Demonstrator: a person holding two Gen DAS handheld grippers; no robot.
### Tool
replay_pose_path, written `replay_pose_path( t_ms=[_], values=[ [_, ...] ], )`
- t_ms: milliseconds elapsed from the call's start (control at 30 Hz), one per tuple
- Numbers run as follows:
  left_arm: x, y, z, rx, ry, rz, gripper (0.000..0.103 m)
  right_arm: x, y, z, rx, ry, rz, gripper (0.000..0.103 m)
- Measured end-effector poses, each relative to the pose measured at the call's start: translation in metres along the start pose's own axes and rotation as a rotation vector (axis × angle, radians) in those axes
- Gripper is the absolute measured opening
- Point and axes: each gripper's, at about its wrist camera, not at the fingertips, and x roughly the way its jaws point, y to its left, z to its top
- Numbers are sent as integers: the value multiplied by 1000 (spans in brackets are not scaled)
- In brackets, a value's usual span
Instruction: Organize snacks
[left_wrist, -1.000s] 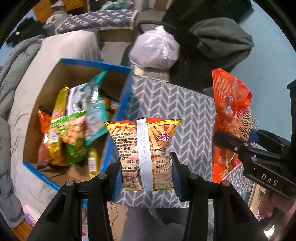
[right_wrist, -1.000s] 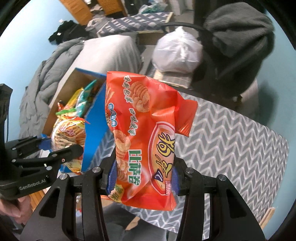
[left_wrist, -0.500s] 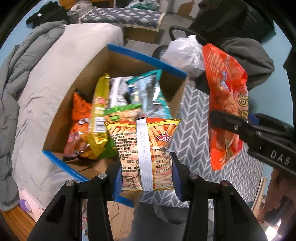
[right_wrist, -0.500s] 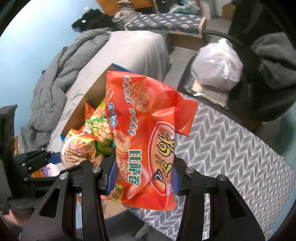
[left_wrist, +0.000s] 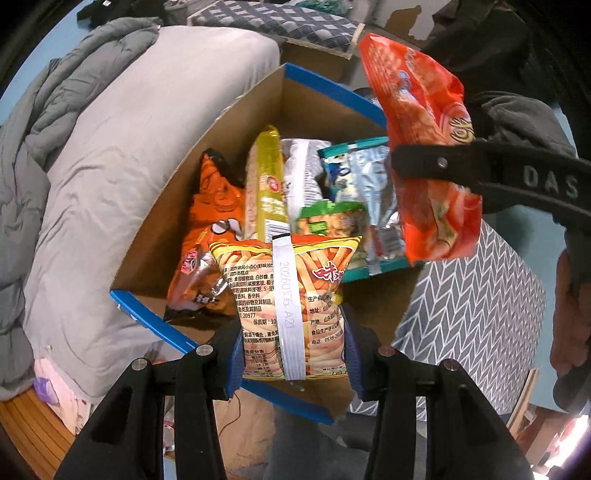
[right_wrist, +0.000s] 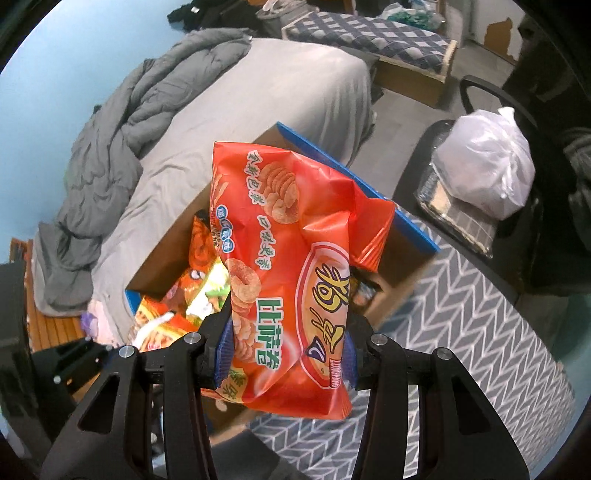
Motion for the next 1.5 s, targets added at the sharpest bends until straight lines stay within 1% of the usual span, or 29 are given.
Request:
replay_pose_path(
  t_ms=[200,300,367,467,500,533,667,833,1100,1233,1367,1500],
  values=[
    [6,12,5,-32,14,-11,46,23,12,17,-23,44,-14,47],
    [6,14,6,-35,18,-7,52,31,16,21,-35,59,-32,52],
    [4,16,6,-39,11,1,63,33,19,22,-39,63,-57,54],
    [-3,21,7,-52,-10,2,72,30,23,24,-48,51,-69,63],
    [-4,22,8,-55,-16,-1,73,29,25,23,-48,45,-74,69],
    [-5,24,8,-59,-20,-2,75,26,25,24,-47,37,-80,72],
    [-9,29,10,-75,-29,18,75,18,26,23,-36,22,-98,72],
    [-20,33,7,-93,-54,25,75,-1,26,16,-11,-16,-99,72],
    [-57,23,5,-62,-135,43,75,-43,25,-4,48,-92,-112,73],
    [-80,14,4,-41,-190,53,86,-63,22,-15,72,-127,-120,73],
    [-102,4,2,-17,-237,32,86,-84,16,-27,92,-160,-132,74],
    [-115,-6,1,6,-253,45,86,-102,10,-38,117,-188,-147,74]
  ],
)
